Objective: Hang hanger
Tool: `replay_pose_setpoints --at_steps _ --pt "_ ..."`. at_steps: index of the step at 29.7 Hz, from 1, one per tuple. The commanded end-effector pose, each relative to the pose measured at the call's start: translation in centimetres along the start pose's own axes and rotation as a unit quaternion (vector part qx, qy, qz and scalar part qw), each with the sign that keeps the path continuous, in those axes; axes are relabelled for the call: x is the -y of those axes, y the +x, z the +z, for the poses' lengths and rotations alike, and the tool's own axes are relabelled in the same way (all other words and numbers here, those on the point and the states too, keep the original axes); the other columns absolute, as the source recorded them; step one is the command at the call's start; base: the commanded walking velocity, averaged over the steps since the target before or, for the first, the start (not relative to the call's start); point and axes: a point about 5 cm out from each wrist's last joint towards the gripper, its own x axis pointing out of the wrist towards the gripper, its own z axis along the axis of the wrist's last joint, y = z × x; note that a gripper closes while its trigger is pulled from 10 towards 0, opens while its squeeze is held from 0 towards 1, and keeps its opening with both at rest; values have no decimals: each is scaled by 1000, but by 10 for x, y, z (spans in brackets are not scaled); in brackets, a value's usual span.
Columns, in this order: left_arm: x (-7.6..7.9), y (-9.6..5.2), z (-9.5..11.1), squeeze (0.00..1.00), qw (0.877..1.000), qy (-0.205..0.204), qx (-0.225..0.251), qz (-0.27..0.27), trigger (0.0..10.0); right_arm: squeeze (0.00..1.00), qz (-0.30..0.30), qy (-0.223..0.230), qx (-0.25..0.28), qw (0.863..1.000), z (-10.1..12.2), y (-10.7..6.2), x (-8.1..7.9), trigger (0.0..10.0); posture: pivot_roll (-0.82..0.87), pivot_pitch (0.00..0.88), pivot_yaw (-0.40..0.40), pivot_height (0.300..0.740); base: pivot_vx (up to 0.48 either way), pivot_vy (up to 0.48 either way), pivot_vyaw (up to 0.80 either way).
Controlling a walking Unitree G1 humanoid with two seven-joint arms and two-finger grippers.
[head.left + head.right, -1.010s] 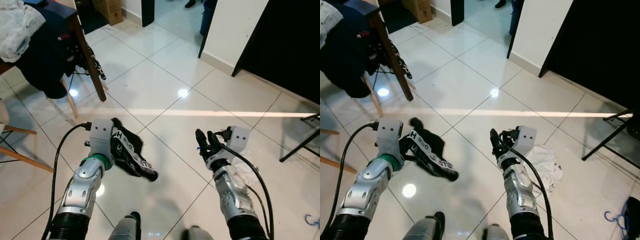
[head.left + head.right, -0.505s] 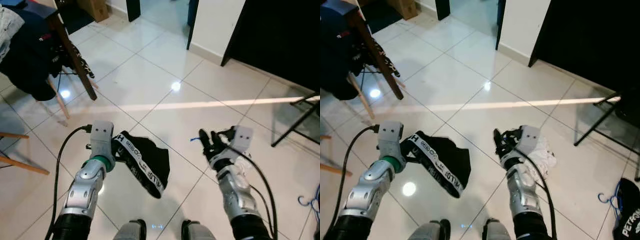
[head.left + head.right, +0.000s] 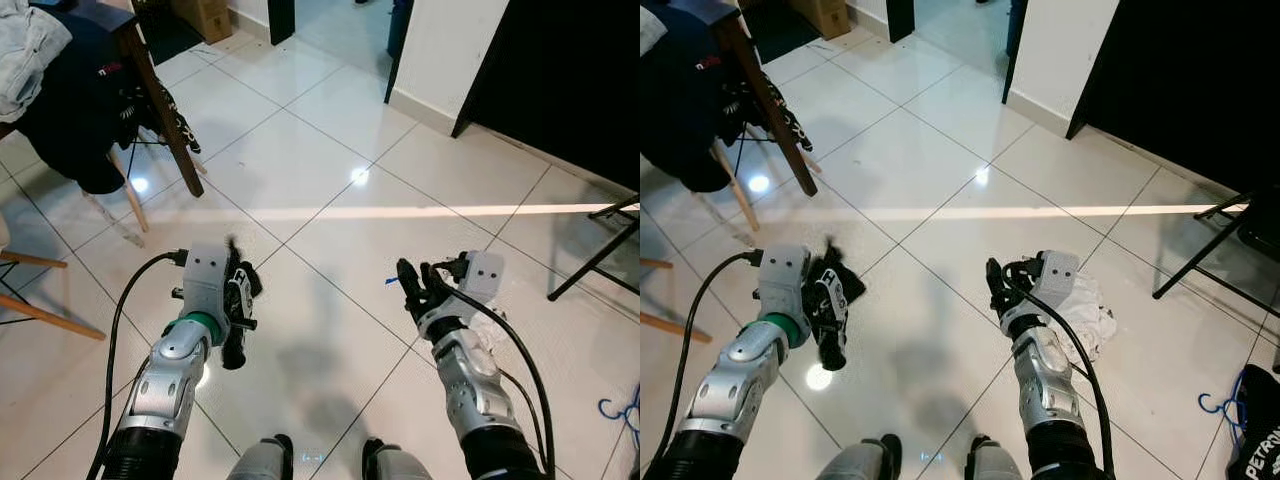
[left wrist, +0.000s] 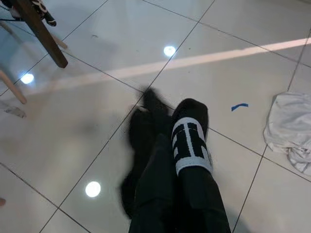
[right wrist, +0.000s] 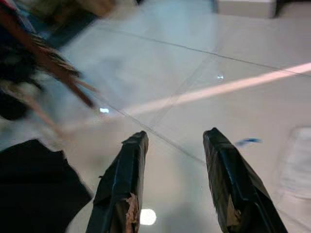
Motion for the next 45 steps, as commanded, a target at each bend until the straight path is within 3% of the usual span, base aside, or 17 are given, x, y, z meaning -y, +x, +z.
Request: replay_pose_setpoints --at_steps 1,5,8,10,11,12,14,18,24,32,39,41,42,43,44,45 --pt "-1 -2 -11 0 1000 4 -13 7 10000 0 -15 -9 -10 1000 -8 -4 3 10000 73 101 70 740 0 0 0" --pt "-2 -3 -24 0 999 -10 -25 17 10000 0 -38 -22 -16 999 -15 -8 8 10000 54 82 77 740 0 0 0" --pt "1 -6 -32 0 999 -24 -26 15 10000 0 -33 -8 -13 999 -19 -13 8 10000 46 72 83 740 0 0 0" --pt "2 -7 -35 0 999 -23 -26 9 10000 0 -6 35 0 999 -20 -15 2 10000 45 69 84 740 0 0 0" --pt "2 -7 -35 0 999 -23 -26 9 10000 0 -6 35 0 999 -20 -15 2 10000 45 69 84 740 0 0 0" --pt "3 -7 -35 0 999 -17 -29 9 10000 0 11 70 20 997 -17 -16 -1 10000 51 69 85 740 0 0 0" --pt "3 -6 -34 0 999 -16 -26 9 10000 0 15 75 29 997 -16 -15 -2 10000 52 69 84 740 0 0 0" --pt "4 -4 -31 0 1000 -12 -17 6 10000 0 29 76 44 996 -12 -14 -5 10000 58 70 83 740 0 0 0" --pt "7 1 -24 0 1000 -14 -2 2 10000 0 50 87 110 989 4 -10 -14 10000 56 73 79 740 0 0 0" --pt "9 4 -22 0 1000 -11 5 5 10000 0 59 94 135 985 13 -7 -13 10000 39 63 73 740 0 0 0" --pt "12 4 -25 0 1000 -7 7 5 10000 0 57 63 116 990 9 -8 -8 10000 11 59 73 740 0 0 0" --pt "10 5 -27 0 1000 -1 5 7 10000 0 49 55 89 993 2 -8 -7 10000 0 65 66 740 0 0 0" --pt "9 6 -27 0 1000 5 5 9 10000 0 33 32 41 998 -9 -8 -2 10000 0 74 52 740 0 0 0" --pt "9 6 -27 0 1000 5 5 9 10000 0 33 32 41 998 -9 -8 -2 10000 0 74 52 740 0 0 0" --pt "9 5 -29 0 1000 10 4 12 10000 0 10 5 -23 1000 -27 -13 8 10000 12 87 33 740 0 0 0" --pt "9 5 -29 0 1000 10 4 12 10000 0 10 5 -23 1000 -27 -13 8 10000 12 87 33 740 0 0 0"
